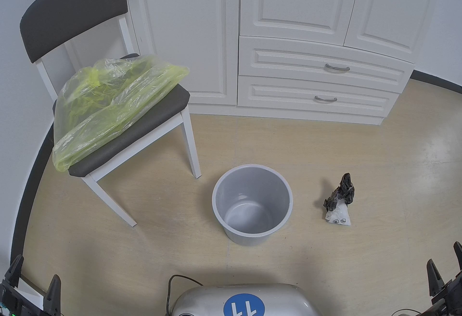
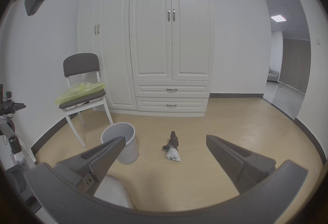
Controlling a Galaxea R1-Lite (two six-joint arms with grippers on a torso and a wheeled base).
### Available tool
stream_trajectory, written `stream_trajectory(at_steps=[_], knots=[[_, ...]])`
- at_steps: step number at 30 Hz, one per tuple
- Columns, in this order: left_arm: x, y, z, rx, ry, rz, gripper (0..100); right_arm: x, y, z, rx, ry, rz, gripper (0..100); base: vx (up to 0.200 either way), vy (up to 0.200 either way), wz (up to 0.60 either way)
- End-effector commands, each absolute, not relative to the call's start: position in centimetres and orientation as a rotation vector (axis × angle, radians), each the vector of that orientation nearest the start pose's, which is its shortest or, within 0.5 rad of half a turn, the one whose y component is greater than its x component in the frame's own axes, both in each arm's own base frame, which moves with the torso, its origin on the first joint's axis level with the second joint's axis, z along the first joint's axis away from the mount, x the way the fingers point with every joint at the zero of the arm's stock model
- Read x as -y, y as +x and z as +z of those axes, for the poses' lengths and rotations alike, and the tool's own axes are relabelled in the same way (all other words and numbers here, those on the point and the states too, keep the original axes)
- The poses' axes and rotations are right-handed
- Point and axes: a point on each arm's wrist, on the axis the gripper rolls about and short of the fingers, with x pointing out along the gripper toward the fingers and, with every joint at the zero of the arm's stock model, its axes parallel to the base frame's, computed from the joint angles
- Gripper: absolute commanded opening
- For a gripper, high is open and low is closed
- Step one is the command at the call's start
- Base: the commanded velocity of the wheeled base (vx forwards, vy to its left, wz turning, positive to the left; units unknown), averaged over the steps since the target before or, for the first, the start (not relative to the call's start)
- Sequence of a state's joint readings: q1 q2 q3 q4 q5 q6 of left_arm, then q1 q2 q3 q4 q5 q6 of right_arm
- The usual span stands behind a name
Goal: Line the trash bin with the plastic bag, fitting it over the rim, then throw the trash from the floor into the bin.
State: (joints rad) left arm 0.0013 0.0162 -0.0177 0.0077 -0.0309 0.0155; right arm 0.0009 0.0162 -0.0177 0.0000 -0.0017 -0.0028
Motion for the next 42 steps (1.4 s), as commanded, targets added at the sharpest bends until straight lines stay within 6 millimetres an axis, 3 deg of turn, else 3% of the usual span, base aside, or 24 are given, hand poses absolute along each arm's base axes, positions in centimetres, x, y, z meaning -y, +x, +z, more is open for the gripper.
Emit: stream_trajectory(at_steps=[1, 42], knots=[[0.07, -2.28, 7.47, -0.007, 0.015, -0.029, 100, 0.01, -2.28, 7.55, 0.000, -0.003, 0.000, 100, 0.000, 0.000, 0.00], [0.03, -2.28, 7.61, 0.006, 0.000, -0.006, 100, 0.00, -2.28, 7.58, 0.003, -0.011, 0.002, 100, 0.000, 0.000, 0.00]])
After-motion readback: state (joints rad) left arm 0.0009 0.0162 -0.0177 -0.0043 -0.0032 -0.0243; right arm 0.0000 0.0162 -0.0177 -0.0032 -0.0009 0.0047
